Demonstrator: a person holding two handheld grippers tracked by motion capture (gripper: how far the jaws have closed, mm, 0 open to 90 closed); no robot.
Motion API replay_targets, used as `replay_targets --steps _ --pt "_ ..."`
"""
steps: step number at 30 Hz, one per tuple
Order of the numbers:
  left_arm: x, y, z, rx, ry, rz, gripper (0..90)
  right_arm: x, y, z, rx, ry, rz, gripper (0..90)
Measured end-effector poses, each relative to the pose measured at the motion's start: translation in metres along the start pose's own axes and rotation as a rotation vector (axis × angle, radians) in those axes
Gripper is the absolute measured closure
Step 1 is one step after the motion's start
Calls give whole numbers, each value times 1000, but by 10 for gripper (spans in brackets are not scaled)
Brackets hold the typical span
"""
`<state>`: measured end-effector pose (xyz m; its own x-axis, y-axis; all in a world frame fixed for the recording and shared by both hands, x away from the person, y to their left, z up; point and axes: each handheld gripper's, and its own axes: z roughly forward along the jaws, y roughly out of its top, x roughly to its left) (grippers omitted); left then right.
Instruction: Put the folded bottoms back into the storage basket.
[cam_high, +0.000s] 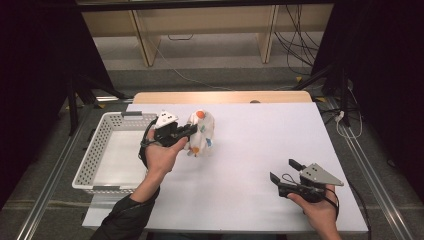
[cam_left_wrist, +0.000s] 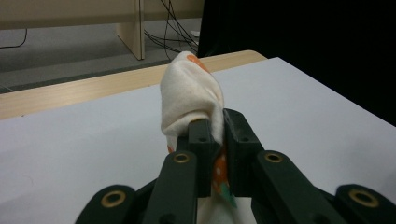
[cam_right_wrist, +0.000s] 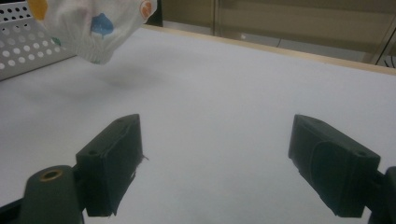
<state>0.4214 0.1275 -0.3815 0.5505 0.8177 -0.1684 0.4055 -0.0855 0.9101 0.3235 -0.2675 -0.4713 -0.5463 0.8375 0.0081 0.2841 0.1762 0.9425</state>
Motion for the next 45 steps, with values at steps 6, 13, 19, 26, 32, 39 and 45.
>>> replay_targets --steps 6,13,19,26,32,39,45 --pt "2 1 -3 -7 4 -1 819 0 0 0 3 0 -1 183" --pt "4 1 -6 -13 8 -3 819 0 0 0 11 -2 -1 183" --pt "6 2 -10 -20 12 -4 819 0 0 0 8 0 1 183" --pt "9 3 -13 -24 16 -4 820 0 0 -1 11 -2 -1 183" --pt "10 3 -14 -26 20 -7 819 0 0 0 2 -2 -1 183" --pt "13 3 -18 -31 25 -9 819 0 0 -1 12 -3 -4 183" --pt "15 4 -21 -33 31 -8 819 0 0 0 9 -1 0 182"
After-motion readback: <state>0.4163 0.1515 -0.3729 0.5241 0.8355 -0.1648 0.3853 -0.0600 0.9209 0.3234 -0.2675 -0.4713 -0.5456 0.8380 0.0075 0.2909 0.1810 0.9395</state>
